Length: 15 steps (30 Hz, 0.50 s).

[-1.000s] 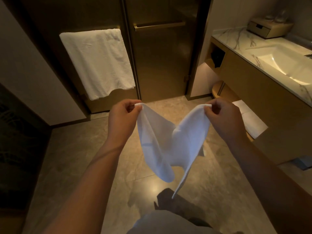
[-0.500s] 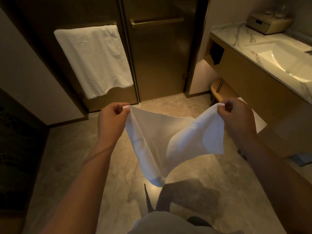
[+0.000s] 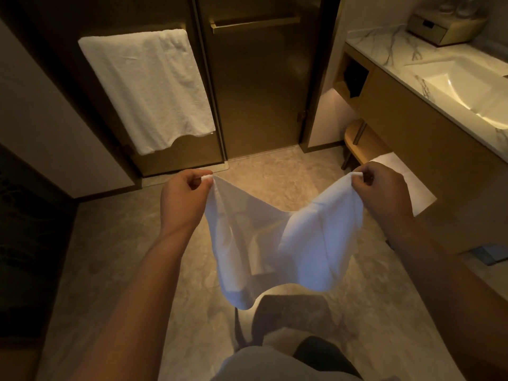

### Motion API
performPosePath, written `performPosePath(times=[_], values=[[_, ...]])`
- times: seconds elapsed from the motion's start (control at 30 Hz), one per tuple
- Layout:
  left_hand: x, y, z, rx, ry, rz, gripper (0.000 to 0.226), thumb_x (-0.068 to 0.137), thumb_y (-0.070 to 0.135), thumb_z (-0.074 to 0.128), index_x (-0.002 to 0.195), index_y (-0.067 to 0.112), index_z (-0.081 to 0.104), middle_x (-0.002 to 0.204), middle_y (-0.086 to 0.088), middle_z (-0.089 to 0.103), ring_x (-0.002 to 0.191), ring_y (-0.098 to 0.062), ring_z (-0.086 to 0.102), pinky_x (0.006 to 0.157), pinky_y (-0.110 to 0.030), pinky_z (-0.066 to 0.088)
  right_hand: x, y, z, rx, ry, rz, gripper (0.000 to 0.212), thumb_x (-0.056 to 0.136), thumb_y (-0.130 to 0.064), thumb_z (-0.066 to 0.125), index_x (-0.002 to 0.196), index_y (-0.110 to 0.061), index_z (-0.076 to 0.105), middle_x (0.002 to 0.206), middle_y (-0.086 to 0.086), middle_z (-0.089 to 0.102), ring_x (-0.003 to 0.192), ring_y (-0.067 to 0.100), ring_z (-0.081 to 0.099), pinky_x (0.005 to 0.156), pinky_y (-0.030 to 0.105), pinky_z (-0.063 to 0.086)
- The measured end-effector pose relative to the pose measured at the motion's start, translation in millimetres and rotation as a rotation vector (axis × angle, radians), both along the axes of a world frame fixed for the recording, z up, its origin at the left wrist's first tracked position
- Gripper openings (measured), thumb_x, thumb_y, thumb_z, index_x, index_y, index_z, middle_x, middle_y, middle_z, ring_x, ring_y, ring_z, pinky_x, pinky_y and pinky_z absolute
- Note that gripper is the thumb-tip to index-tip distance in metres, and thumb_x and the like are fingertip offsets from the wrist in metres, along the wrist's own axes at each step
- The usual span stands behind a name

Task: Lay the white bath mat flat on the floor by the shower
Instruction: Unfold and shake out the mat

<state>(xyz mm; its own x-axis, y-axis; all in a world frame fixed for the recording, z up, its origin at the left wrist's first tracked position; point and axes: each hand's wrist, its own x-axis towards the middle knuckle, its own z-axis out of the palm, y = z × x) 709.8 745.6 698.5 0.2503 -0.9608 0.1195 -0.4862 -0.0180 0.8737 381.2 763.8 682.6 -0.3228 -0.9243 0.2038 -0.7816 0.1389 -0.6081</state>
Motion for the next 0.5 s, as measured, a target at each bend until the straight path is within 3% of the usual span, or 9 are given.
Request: performPosePath(times=[0.2, 0.5], values=[[-21.1, -14.0, -2.0, 0.022, -0.006, -0.013, 0.014, 0.09, 0.022, 0.062, 0.099, 0.029, 0.069, 0.085, 0.015, 0.064, 0.085, 0.002, 0.06, 0.079, -0.027, 0.052, -15.3, -14.8, -1.8, 0.015, 0.026, 0.016, 0.022, 0.091, -0.021, 0.057, 0.109, -0.011, 0.065, 0.097, 0.006, 0.067, 0.082, 0.013, 0.055, 0.069, 0.023, 0.04], [-92.6, -52.5, -5.6, 0.044, -0.079, -0.047, 0.017, 0.089, 0.021, 0.063, 0.105, 0.022, 0.071, 0.088, 0.014, 0.065, 0.082, 0.003, 0.06, 0.076, -0.022, 0.051, -79.3, -54.3, -11.4, 0.029, 0.025, 0.024, 0.024, 0.089, -0.022, 0.062, 0.109, -0.01, 0.067, 0.099, 0.007, 0.069, 0.085, 0.016, 0.06, 0.075, 0.027, 0.047]])
